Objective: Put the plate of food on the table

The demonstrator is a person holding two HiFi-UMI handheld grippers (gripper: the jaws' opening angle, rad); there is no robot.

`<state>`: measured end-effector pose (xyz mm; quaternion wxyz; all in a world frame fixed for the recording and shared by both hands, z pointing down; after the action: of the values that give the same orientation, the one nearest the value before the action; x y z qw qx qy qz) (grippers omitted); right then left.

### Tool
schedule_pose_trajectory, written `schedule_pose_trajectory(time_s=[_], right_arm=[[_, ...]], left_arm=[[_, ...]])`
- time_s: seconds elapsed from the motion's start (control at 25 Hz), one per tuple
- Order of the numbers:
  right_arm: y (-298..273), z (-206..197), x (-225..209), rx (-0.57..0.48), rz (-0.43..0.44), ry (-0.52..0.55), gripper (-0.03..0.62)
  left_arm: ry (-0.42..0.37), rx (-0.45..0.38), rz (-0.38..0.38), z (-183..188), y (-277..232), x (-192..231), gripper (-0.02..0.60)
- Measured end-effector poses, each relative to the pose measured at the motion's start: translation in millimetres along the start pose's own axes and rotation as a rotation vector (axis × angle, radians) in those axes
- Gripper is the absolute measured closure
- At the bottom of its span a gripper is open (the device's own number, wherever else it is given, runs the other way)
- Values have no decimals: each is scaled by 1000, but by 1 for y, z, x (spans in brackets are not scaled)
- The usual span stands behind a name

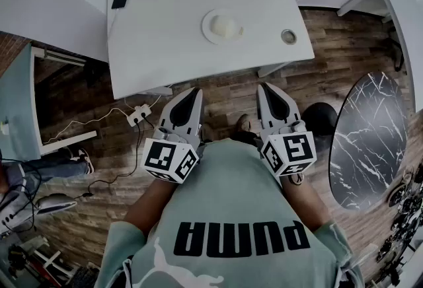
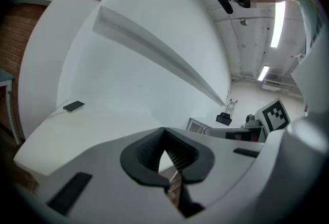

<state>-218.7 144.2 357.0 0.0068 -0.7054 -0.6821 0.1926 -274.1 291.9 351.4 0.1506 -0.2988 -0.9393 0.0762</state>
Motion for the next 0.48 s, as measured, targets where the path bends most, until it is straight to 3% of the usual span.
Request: schedule_pose_trajectory(time_s=[0.2,0.48], right_arm=[[1,8,-34,13,38,-2,588],[-10,9,-72,50,112,-19,588]], left_arm=[[16,7,37,0,-23,-23,577],[107,7,119,-3,-47,-28,577]])
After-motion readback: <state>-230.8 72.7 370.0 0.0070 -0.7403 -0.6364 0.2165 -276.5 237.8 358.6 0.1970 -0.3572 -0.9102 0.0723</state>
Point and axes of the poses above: the fingertips, and each gripper's own axes: y backward along the fingers, x to its left, z out of its top, the point moved 2 cm from there along y, backward along the fingers, and after that the axes turned 3 degrees about -y, right-handed, at the moved point
